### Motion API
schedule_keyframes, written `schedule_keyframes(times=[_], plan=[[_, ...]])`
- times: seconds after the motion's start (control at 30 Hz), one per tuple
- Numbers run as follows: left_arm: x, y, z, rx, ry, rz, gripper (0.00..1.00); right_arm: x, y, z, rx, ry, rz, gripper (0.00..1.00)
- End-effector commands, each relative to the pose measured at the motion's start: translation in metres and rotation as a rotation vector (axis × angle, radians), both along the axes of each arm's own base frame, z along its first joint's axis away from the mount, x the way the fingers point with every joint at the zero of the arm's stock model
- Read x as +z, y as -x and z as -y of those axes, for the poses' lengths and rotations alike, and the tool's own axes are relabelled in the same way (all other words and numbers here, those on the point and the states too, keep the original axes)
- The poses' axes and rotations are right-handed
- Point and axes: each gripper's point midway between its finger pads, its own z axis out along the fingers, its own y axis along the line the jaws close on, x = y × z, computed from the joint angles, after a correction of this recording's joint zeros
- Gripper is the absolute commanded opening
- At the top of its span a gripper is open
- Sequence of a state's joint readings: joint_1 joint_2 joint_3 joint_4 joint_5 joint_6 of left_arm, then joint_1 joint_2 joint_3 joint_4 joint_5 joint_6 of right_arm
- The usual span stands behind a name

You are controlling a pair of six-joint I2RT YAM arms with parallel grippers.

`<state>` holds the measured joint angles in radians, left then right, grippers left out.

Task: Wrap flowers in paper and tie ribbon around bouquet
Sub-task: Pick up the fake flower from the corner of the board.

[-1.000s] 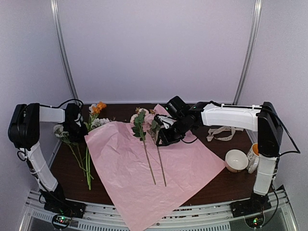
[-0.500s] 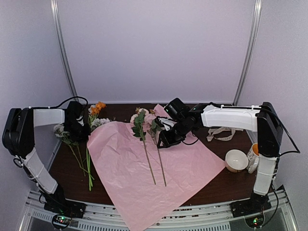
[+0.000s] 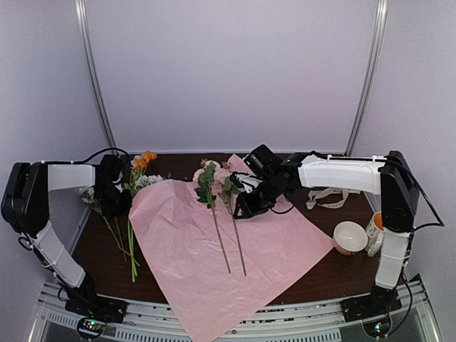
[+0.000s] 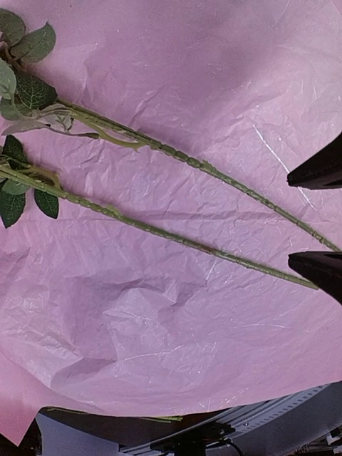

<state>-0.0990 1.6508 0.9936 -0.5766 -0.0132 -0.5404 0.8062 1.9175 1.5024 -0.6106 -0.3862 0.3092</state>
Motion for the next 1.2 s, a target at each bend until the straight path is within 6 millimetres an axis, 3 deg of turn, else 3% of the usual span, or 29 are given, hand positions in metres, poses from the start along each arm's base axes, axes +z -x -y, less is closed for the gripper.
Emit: schedule_keyframes(times=[0.0,0.23,0.6,0.93,1.17], plan=[[0.003,0.004,-0.019,0.011,-0.100,-0.016,0.21,0.008,-0.003,-0.002,0.015,-0.018,0.014,0.31],[-0.020,0.005,-0.004,-0.017,-0.051,-0.057,0.21,0.007,-0.004,-0.001,0.008,-0.013,0.017,0.31],[-0.015,0.000,0.010,-0.062,-0.035,-0.034,0.30,0.003,-0.005,0.001,0.010,0.003,0.015,0.31],[-0.018,0.012,0.016,-0.084,-0.042,-0.062,0.34,-0.001,-0.004,0.004,0.011,0.008,0.014,0.31],[-0.024,0.024,0.006,-0.082,-0.129,-0.136,0.27,-0.001,-0.005,0.009,0.010,0.004,0.019,0.31]])
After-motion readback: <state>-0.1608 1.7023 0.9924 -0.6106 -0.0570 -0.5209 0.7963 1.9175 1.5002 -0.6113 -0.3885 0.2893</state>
